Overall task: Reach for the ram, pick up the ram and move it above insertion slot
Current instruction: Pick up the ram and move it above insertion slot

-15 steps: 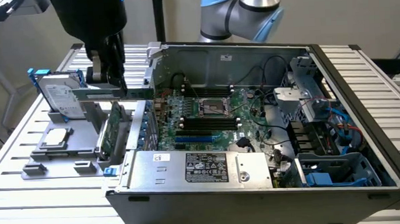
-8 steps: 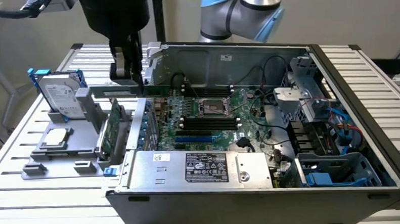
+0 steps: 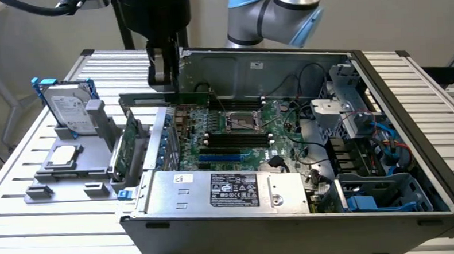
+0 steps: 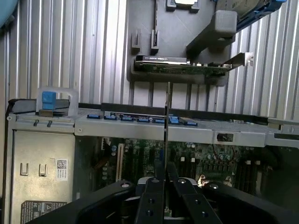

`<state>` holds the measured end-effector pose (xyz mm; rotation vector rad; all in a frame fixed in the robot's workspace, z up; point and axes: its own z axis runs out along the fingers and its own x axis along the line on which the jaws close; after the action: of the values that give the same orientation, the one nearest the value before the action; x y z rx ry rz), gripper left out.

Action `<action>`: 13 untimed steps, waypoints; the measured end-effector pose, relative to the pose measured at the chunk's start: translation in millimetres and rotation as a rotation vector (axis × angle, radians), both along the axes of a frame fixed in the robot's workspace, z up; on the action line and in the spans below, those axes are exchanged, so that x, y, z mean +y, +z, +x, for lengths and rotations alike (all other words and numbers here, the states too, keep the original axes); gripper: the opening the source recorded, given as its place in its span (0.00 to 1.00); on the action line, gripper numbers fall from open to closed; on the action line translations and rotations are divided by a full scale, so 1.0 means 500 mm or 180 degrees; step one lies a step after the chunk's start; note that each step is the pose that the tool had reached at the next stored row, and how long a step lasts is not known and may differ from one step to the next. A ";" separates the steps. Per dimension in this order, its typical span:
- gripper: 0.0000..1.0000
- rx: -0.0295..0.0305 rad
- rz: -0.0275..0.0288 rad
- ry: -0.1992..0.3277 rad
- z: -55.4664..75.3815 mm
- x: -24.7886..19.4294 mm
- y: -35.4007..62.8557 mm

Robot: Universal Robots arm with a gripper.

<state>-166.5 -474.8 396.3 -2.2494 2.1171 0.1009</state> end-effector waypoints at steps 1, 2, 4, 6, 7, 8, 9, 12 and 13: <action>0.13 0.0000 0.0000 0.0000 0.005 0.0033 0.000; 0.13 0.0000 0.0000 0.0000 0.010 0.0067 0.000; 0.13 0.0000 0.0000 0.0000 0.018 0.0141 0.000; 0.13 0.0000 0.0000 0.0000 0.027 0.0221 0.000; 0.13 0.0000 0.0000 0.0000 0.031 0.0263 0.000; 0.13 0.0000 0.0000 0.0000 0.036 0.0310 0.000; 0.13 0.0000 0.0000 0.0000 0.040 0.0353 0.000; 0.13 0.0000 0.0000 0.0000 0.053 0.0482 0.000; 0.13 0.0000 0.0000 0.0000 0.057 0.0527 0.000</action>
<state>-137.9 -448.4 396.3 -2.2494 2.1170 0.1009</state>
